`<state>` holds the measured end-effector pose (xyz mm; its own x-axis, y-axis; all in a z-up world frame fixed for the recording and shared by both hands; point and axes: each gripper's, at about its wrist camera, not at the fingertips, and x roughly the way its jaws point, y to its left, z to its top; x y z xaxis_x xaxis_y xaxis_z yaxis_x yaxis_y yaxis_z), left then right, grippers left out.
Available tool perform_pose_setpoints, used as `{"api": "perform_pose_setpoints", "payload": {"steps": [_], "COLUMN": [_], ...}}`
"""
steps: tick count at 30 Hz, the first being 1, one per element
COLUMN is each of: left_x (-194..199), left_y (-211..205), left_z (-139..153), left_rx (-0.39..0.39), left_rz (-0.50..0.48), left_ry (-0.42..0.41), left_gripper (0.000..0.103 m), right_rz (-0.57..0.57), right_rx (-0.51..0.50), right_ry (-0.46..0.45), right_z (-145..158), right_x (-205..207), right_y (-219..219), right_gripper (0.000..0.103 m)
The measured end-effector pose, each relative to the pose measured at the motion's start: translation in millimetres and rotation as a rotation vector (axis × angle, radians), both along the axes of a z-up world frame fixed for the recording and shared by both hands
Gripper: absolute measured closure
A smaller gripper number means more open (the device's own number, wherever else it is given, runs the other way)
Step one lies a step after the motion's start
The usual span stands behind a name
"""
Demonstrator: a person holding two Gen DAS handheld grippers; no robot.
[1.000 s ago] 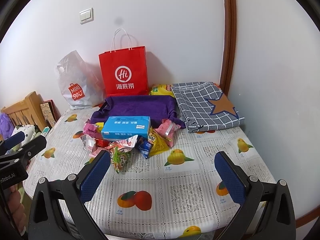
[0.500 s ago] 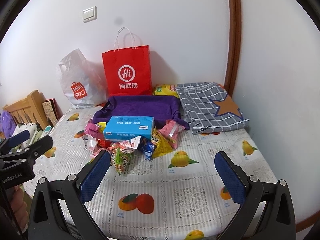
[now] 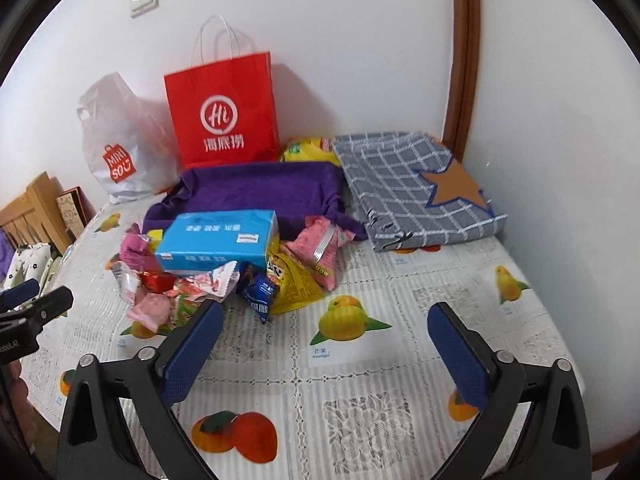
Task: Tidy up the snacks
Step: 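Move both grippers forward toward the snack pile, then grasp the pink panda candy with the right gripper while the left grasps a white packet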
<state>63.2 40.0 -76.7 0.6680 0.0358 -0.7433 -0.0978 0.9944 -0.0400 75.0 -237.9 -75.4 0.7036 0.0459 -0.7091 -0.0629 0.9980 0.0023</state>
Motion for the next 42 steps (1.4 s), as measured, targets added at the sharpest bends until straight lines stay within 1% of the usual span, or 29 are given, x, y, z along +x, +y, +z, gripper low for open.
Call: {"api": "perform_pose_setpoints", "payload": {"steps": [4, 6, 8, 10, 17, 21, 24, 28, 30, 31, 33, 34, 35, 38, 42], "left_x": [15.0, 23.0, 31.1, 38.8, 61.8, 67.9, 68.3, 67.2, 65.9, 65.6, 64.9, 65.2, 65.4, 65.4, 67.4], "left_y": [9.5, 13.3, 17.3, 20.7, 32.7, 41.2, 45.1, 49.0, 50.4, 50.8, 49.9, 47.9, 46.3, 38.4, 25.5], "left_z": [-11.7, -15.5, -18.0, -19.6, -25.4, -28.5, -31.9, -34.7, -35.7, -36.3, -37.3, -38.1, -38.3, -37.2, -37.4], "left_rx": [-0.006, -0.010, -0.011, -0.015, -0.020, -0.043, -0.050, -0.059, -0.066, -0.070, -0.075, -0.074, -0.074, -0.084, -0.089], "left_rz": [0.005, 0.006, 0.010, 0.011, 0.050, 0.085, 0.113, 0.143, 0.159, 0.167, 0.176, 0.179, 0.179, 0.169, 0.135], "left_ry": [0.022, 0.032, 0.029, 0.034, 0.047, 0.054, 0.066, 0.075, 0.081, 0.083, 0.088, 0.095, 0.098, 0.095, 0.090], "left_gripper": [0.002, 0.002, 0.003, 0.003, 0.003, 0.003, 0.003, 0.003, 0.003, 0.003, 0.003, 0.003, 0.004, 0.004, 0.003], "right_rz": [0.005, -0.002, -0.008, -0.013, -0.002, 0.010, 0.026, 0.038, 0.042, 0.044, 0.063, 0.072, 0.077, 0.088, 0.097], "right_rx": [-0.006, 0.002, 0.019, 0.037, 0.029, 0.060, 0.059, 0.063, 0.095, 0.119, 0.152, 0.151, 0.144, 0.118, 0.114], "right_ry": [0.021, 0.033, 0.049, 0.069, 0.133, 0.185, 0.232, 0.280, 0.312, 0.323, 0.345, 0.355, 0.358, 0.330, 0.313], "right_z": [-14.7, -20.5, -24.0, -27.5, -47.3, -63.4, -77.0, -93.0, -98.8, -100.7, -102.5, -103.0, -102.6, -94.8, -83.0], "right_x": [24.3, 41.5, 56.9, 76.3, 130.8, 158.3, 174.0, 185.8, 190.9, 192.9, 195.1, 195.8, 196.2, 188.7, 174.5], "right_y": [-1.2, -2.9, -4.3, -5.6, -0.7, -0.9, 3.2, 3.3, 0.4, -2.6, -5.9, -5.9, -6.6, -12.2, -27.8], "right_gripper": [0.012, 0.014, 0.022, 0.026, 0.026, 0.026, 0.026, 0.026, 0.026, 0.030, 0.042, 0.055, 0.056, 0.059, 0.059]}}
